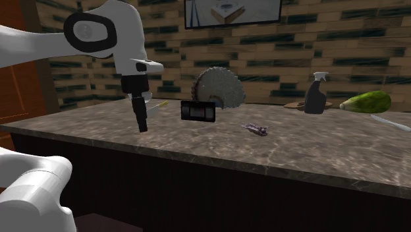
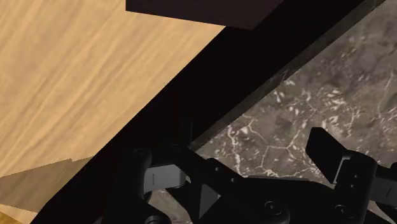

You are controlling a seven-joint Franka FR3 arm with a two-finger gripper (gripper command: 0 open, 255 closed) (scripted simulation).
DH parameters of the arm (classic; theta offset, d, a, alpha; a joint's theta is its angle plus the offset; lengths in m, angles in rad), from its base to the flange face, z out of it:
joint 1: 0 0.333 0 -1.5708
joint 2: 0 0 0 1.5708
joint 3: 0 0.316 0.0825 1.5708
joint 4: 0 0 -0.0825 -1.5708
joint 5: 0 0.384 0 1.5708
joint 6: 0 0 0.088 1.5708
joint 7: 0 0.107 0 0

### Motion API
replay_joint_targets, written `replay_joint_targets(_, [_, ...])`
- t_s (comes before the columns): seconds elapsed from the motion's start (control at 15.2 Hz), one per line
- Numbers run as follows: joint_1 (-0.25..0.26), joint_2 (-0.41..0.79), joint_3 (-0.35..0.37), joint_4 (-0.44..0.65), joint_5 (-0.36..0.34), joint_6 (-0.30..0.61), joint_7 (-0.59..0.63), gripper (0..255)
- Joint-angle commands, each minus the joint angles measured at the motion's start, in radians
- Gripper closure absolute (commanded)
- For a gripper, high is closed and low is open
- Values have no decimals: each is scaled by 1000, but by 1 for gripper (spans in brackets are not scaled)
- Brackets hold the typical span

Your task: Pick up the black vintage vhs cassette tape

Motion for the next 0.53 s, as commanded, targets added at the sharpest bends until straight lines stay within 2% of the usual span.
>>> replay_joint_targets(0.0, [0, 0, 0, 0, 0, 0, 0, 0])
replay_joint_targets(0.46, [-27, 173, 166, 139, 99, 24, 295, 0])
